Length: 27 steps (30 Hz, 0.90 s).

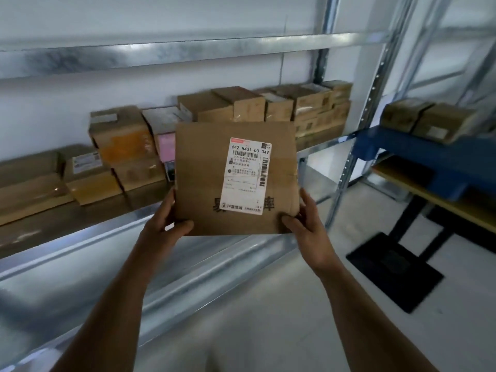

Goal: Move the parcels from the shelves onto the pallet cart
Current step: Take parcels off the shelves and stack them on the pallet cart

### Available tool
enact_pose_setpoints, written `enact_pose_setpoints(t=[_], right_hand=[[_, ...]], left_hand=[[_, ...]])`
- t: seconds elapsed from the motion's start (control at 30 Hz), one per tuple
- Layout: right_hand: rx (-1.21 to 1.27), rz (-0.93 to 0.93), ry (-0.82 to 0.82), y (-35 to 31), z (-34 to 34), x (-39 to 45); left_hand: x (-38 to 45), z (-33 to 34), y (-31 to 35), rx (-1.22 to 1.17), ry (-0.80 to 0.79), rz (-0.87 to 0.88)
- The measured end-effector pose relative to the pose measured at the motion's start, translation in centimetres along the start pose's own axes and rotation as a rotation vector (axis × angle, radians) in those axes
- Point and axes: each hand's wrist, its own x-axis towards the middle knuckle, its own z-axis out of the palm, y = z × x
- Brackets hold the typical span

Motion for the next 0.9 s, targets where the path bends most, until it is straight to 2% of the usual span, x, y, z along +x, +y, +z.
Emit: enact_pose_setpoints(t=[0.3, 0.5, 0.9], right_hand=[[-0.057, 0.078, 0.309, 1.1, -10.9, -1.9], [-0.132, 0.068, 0.427, 1.7, -19.2, -0.3], [-0.170, 0.049, 0.622, 1.1, -34.1, 8.9]], left_hand=[[5.9, 12.4, 4.4, -0.080, -0.307, 0.088], [11.2, 22.0, 7.3, -0.101, -0.464, 0.142], [24.8, 38.7, 14.4, -0.182, -0.619, 0.200]])
